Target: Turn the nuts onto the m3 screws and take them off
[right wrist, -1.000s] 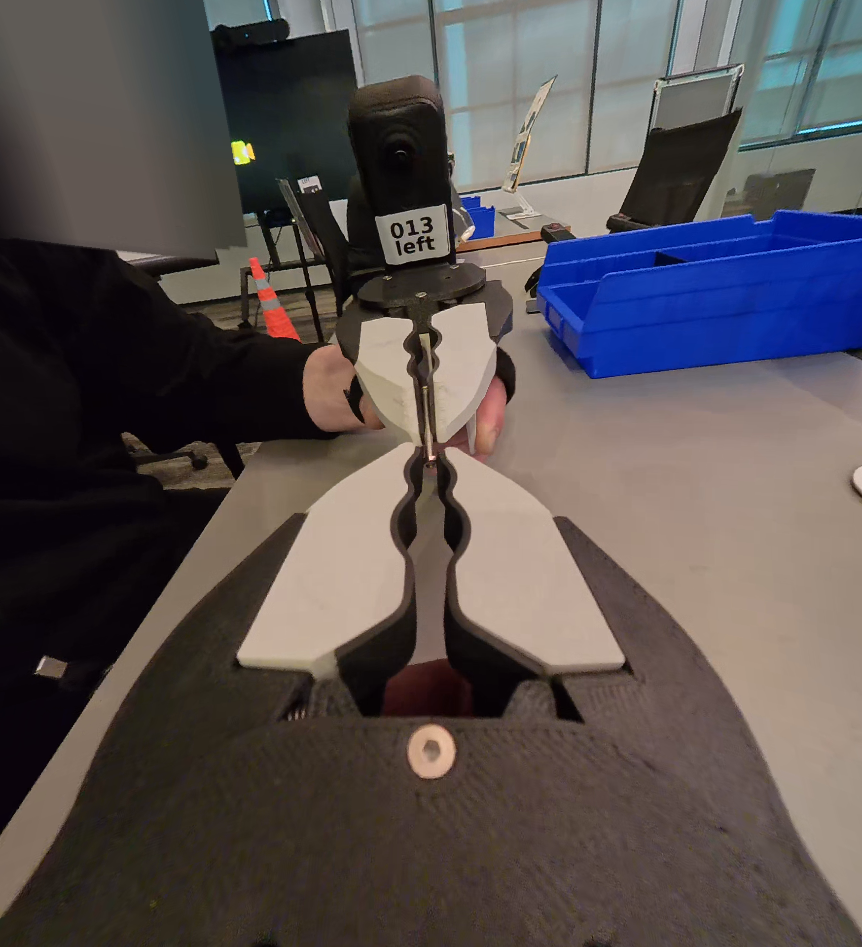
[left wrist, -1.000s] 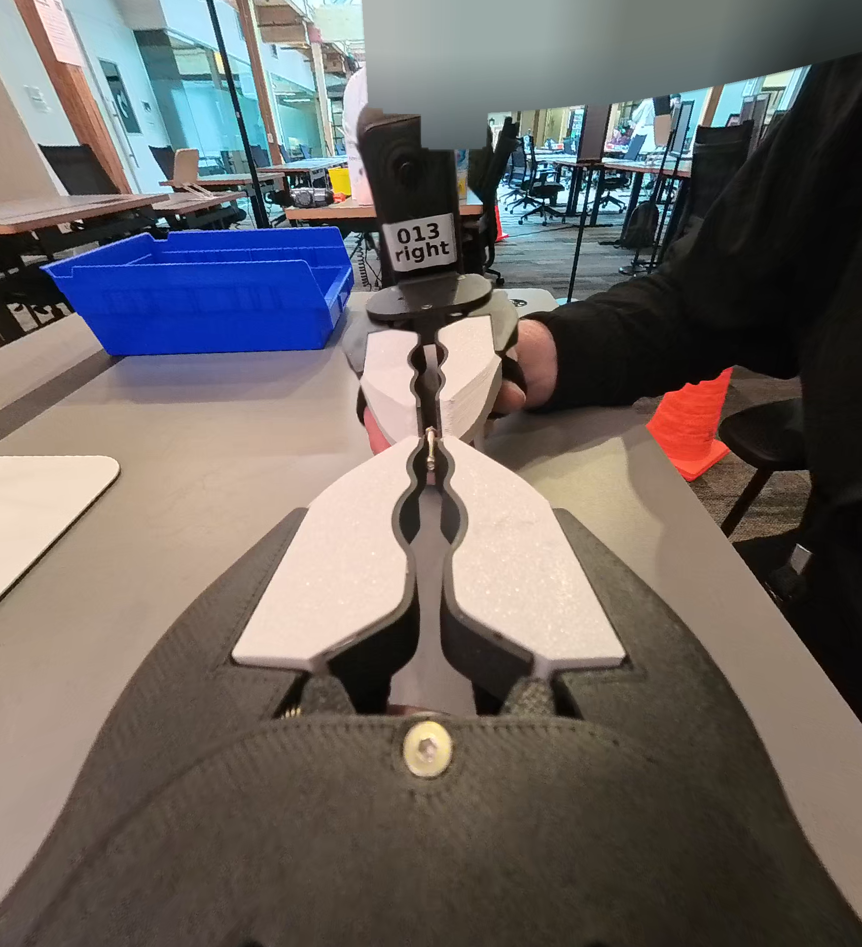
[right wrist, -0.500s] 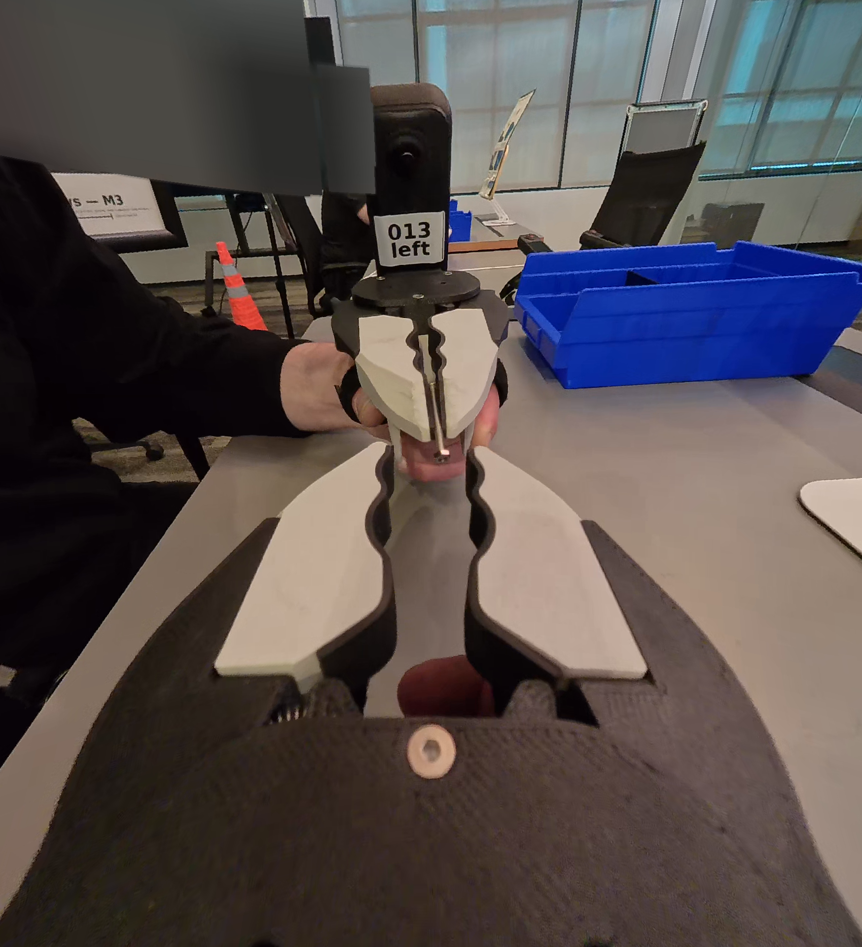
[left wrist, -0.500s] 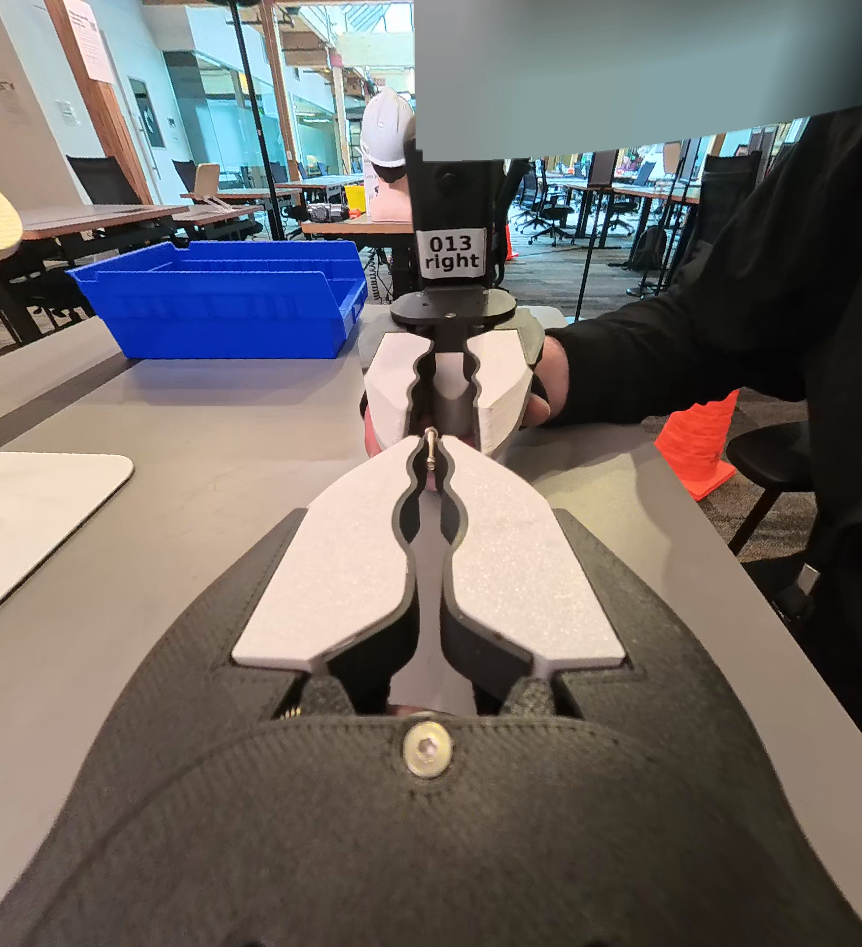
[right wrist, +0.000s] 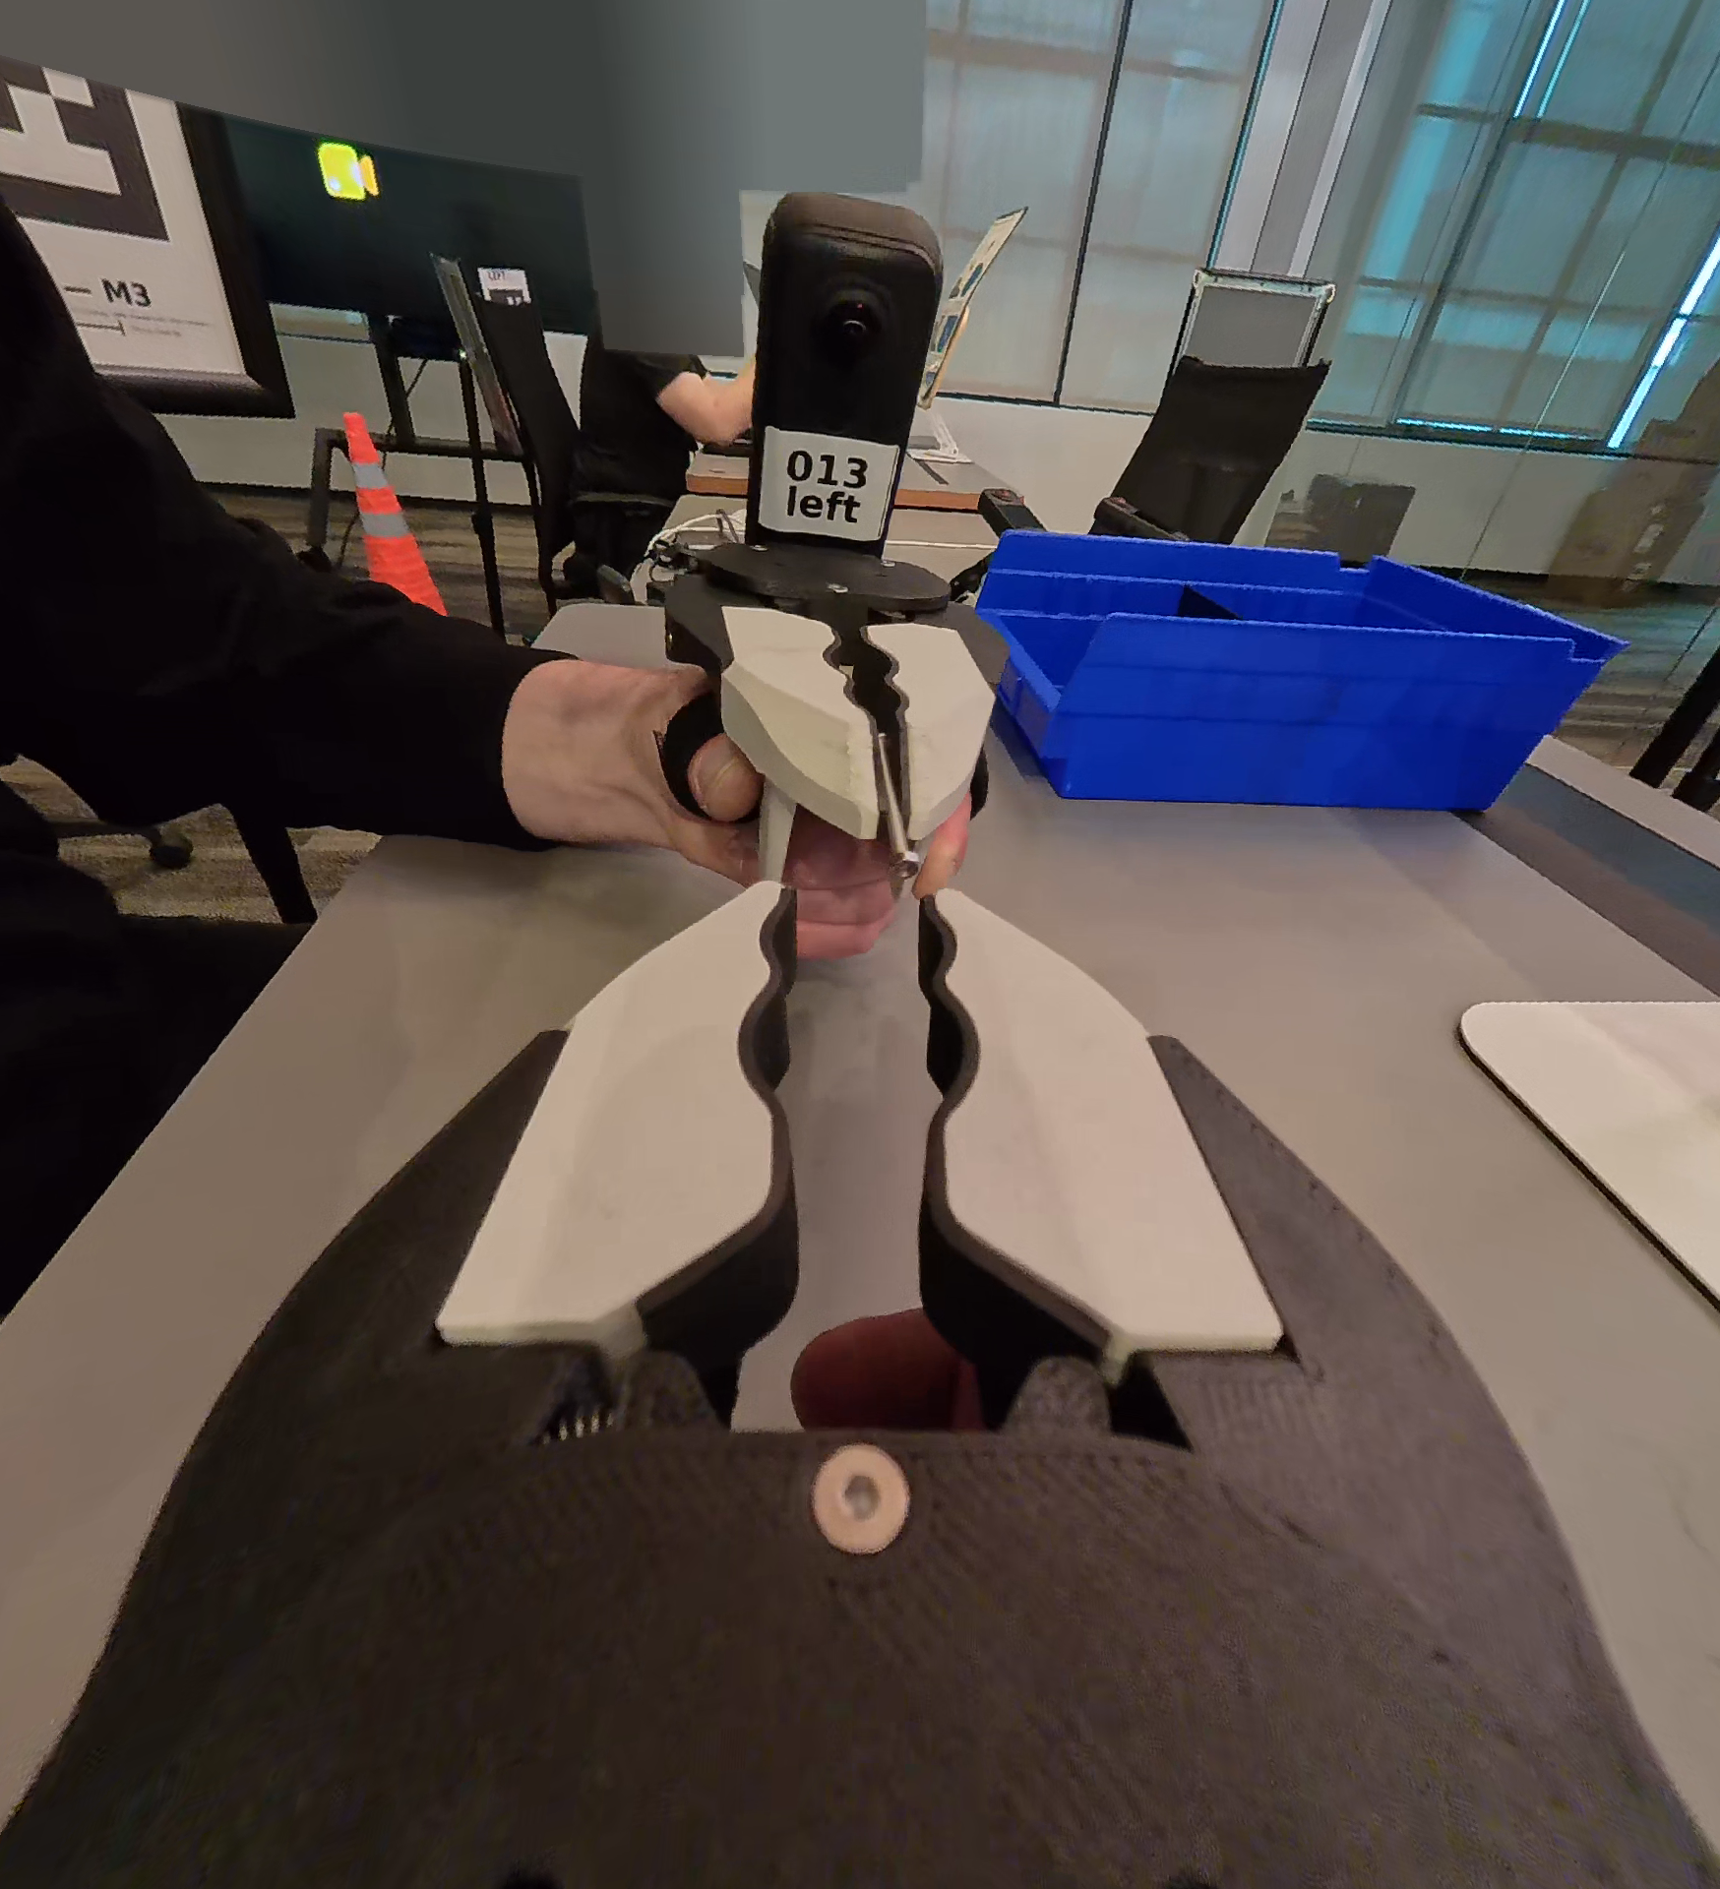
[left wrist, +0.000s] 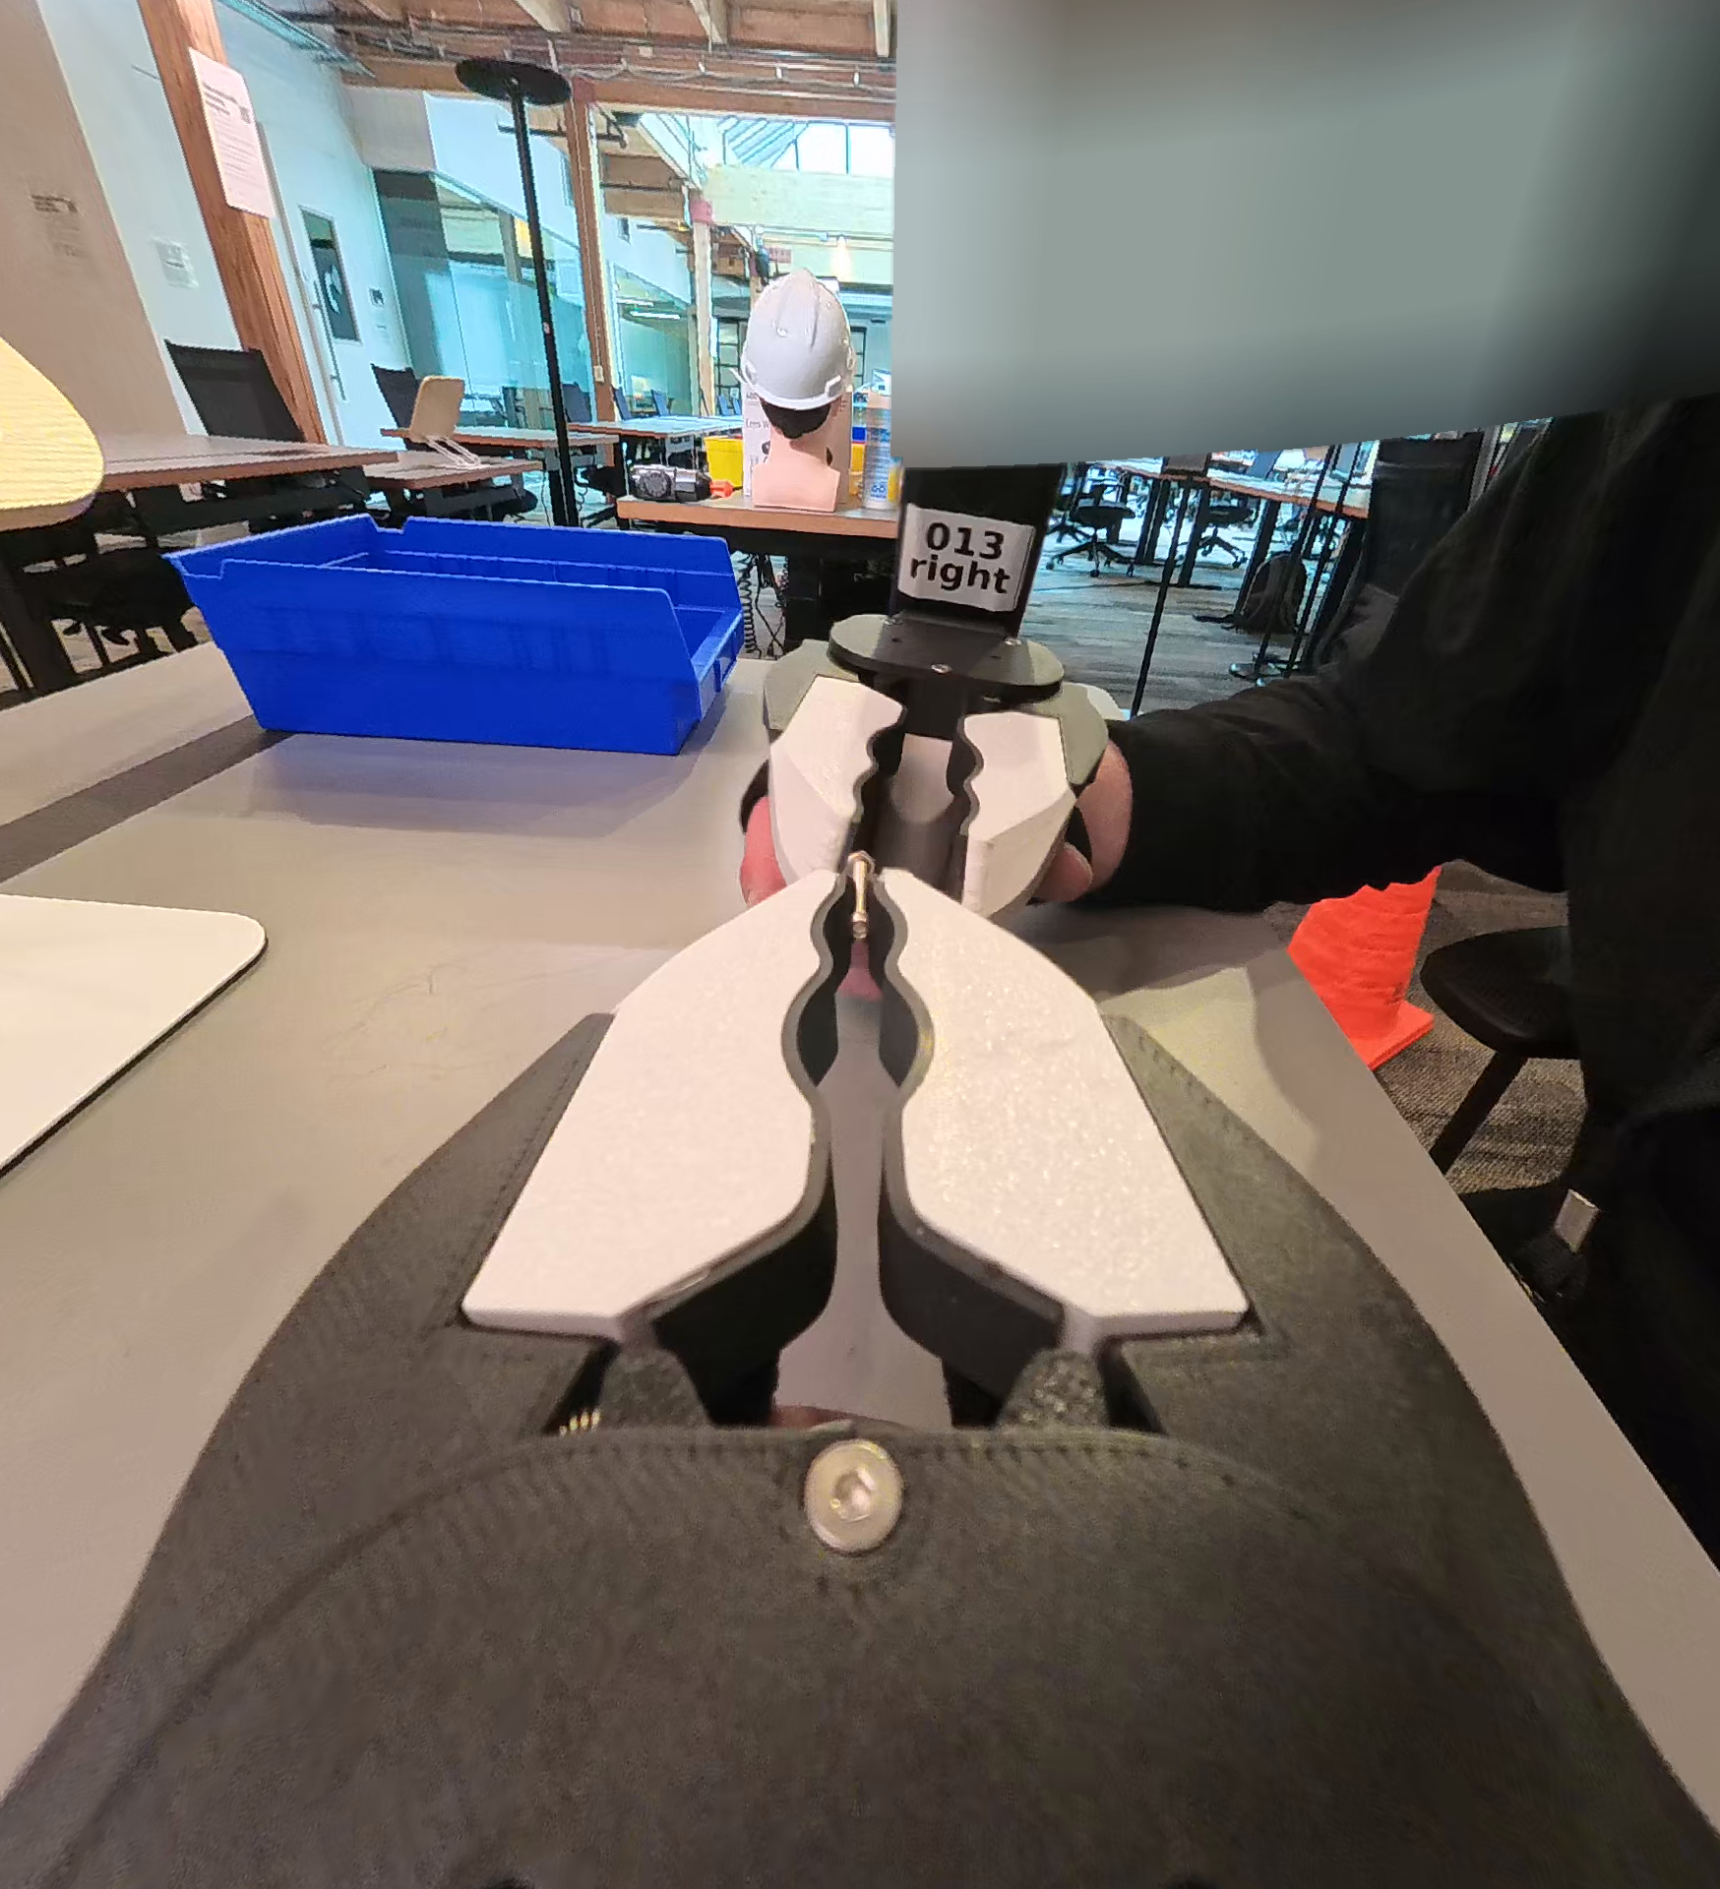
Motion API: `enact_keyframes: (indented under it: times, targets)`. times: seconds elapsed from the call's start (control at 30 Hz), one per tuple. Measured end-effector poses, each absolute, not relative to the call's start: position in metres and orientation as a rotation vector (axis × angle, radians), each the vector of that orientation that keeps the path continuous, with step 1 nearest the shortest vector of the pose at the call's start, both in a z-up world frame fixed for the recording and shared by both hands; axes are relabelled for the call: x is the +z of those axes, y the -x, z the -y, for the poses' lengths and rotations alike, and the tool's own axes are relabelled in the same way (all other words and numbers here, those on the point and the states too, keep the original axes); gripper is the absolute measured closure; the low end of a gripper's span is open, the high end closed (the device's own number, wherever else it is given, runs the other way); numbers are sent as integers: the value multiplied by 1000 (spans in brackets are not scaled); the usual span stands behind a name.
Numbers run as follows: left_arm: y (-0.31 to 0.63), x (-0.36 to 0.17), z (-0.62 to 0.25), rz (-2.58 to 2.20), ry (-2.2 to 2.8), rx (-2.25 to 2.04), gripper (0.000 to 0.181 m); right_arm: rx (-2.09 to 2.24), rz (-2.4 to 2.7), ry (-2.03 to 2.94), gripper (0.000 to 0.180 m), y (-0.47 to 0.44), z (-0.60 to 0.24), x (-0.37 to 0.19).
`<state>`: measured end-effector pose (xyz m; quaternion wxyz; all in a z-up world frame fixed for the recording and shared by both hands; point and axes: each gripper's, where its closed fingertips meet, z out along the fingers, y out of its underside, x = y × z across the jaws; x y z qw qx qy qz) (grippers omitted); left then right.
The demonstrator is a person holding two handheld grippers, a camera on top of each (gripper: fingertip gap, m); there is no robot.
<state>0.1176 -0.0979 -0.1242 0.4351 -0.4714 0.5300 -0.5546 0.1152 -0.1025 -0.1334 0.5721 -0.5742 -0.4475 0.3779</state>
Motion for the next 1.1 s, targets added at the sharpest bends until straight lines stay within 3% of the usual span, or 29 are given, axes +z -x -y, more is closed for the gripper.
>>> enact_keyframes:
  times: [1.1]
  targets:
    - [-119, -125, 100, -1315, 1172, -1402, 178, 864, 1035, 1314, 157, -116, 103, -127]
